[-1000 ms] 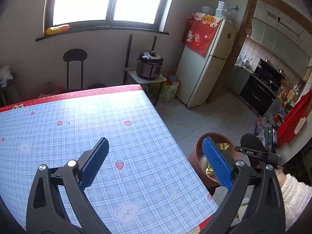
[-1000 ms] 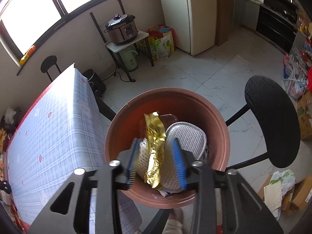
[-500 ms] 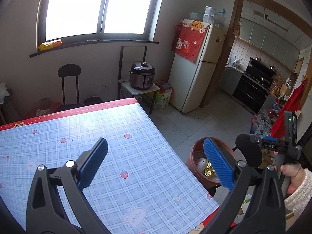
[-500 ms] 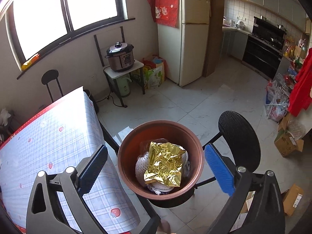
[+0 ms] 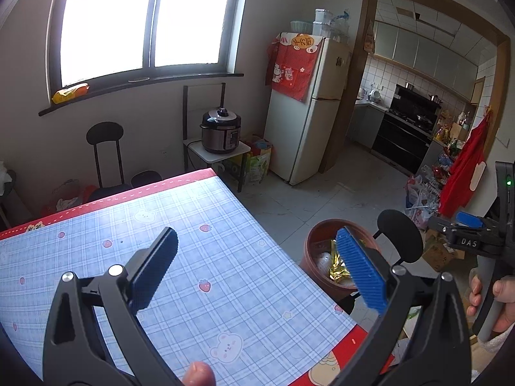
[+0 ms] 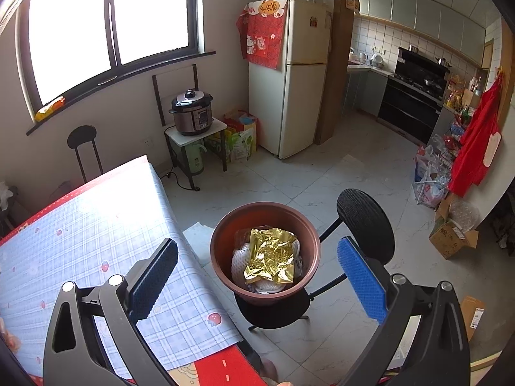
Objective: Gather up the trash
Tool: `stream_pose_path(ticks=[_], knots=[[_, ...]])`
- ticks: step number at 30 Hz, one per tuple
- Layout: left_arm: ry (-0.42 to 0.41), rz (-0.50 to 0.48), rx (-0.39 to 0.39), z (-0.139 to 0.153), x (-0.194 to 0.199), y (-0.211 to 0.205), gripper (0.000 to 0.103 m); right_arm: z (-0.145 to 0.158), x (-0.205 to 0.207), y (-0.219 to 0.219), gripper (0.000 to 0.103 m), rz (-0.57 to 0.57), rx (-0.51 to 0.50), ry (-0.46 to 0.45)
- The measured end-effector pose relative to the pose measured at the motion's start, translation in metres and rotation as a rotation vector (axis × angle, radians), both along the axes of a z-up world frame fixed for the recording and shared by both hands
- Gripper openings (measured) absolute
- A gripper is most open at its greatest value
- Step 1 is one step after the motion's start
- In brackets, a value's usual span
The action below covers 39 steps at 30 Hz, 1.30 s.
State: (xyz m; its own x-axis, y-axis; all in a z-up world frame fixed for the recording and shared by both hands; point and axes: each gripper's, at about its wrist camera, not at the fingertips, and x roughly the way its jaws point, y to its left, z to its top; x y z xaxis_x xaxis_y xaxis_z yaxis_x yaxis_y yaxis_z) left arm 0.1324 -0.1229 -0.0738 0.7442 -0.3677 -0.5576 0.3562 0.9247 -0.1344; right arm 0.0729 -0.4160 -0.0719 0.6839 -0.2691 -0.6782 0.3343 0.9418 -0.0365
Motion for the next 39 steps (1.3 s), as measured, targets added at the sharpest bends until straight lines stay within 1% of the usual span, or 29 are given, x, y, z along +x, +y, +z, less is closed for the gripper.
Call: stream_pose_path(ticks=[1, 5, 8, 11, 14, 17, 21, 24, 29, 39], knots=[[-0.015, -0.008, -0.004, 0.002, -0.004, -0.002, 0.097, 0.003, -0.006, 0.005, 0.097, -0.006, -0.007, -0.010], [-0.057, -0.015, 0.024, 0.007, -0.017, -0.011, 0.097, 0.013, -0.026, 0.017, 0.097, -0.023, 0.005, -0.044], [-0.058, -0.012, 0.001, 0.007, -0.025, -0.014, 0.097, 0.016, -0.040, 0.028, 0.097, -0.042, -0.024, -0.082], [-0.051, -0.019, 0.012, 0.003, -0.029, -0.017, 0.097, 0.014, -0.051, 0.033, 0.097, -0.047, -0.034, -0.104], [-0.031, -0.018, 0.023, -0.003, -0.027, -0.019, 0.097, 0.013, -0.052, 0.034, 0.097, -0.058, -0.039, -0.098], [0.000, -0.007, 0.006, -0.006, -0.024, -0.016, 0.097, 0.012, -0.051, 0.035, 0.097, -0.065, -0.016, -0.097], [0.019, 0.010, -0.010, -0.008, -0.022, -0.013, 0.097, 0.012, -0.048, 0.042, 0.097, -0.047, -0.028, -0.092], [0.016, 0.013, -0.005, -0.008, -0.022, -0.012, 0.097, 0.012, -0.047, 0.044, 0.097, -0.041, -0.023, -0.102], [0.013, 0.025, 0.006, -0.008, -0.021, -0.010, 0.097, 0.009, -0.040, 0.046, 0.097, -0.036, -0.022, -0.088], [-0.017, 0.037, 0.040, -0.004, -0.019, -0.008, 0.097, 0.009, -0.035, 0.048, 0.097, -0.036, -0.021, -0.088]])
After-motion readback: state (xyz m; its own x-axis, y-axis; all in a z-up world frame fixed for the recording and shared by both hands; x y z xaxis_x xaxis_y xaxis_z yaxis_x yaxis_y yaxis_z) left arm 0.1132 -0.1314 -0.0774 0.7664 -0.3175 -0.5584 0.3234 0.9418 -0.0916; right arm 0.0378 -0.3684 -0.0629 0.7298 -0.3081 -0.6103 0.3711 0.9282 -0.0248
